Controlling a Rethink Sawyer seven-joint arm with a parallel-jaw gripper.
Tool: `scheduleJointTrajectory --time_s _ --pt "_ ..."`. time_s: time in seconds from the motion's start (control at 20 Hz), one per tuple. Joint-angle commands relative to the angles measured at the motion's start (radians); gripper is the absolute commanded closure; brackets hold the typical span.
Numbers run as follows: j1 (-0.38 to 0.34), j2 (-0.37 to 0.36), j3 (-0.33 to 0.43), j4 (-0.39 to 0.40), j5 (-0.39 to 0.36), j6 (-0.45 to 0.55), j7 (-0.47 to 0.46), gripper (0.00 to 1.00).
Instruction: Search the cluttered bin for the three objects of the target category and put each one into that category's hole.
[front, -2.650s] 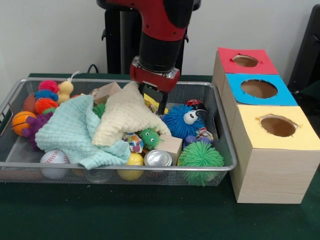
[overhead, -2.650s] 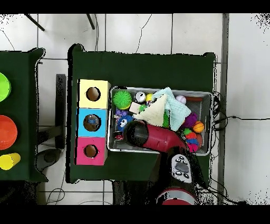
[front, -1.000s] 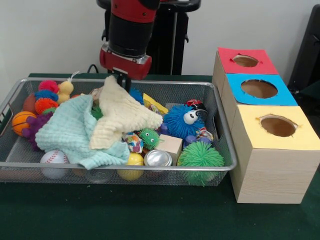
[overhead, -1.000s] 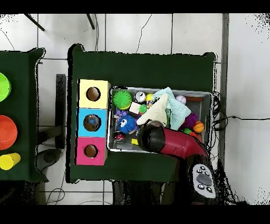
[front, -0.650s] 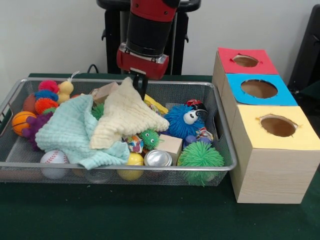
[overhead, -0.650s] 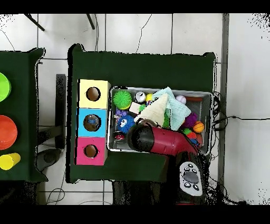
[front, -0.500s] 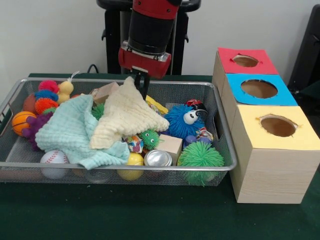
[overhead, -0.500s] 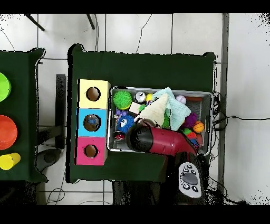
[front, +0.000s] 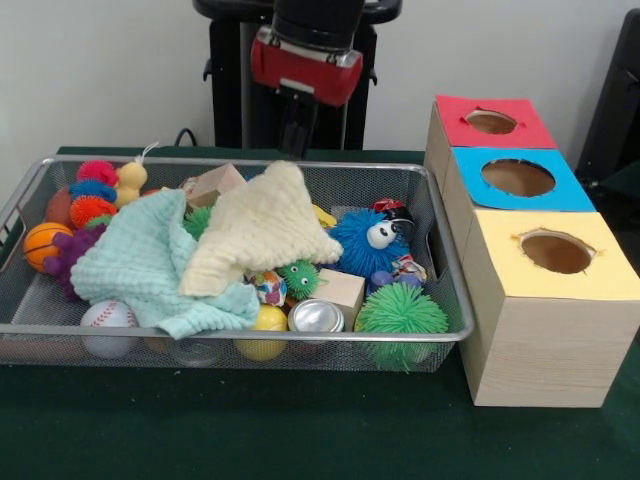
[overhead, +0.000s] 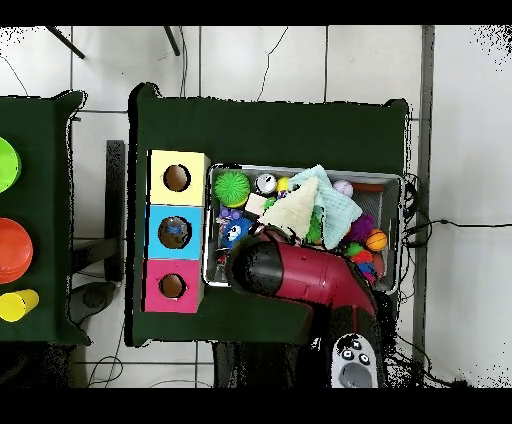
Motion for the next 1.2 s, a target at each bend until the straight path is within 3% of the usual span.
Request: scheduleJointTrajectory --time_s 0.05,0.45,0.8,1.2 --pt "0.060 -0.063 0.011 0.054 0.067 0.147 0.201 1.00" --pt "0.155 -0.043 -0.036 0.061 0.127 0.130 0.265 1.00" --pt "0.047 0.030 0.045 0.093 0.117 -0.024 0.144 1.00" --pt "-0.044 0.052 0.095 0.081 0.071 -0.036 0.071 1.00"
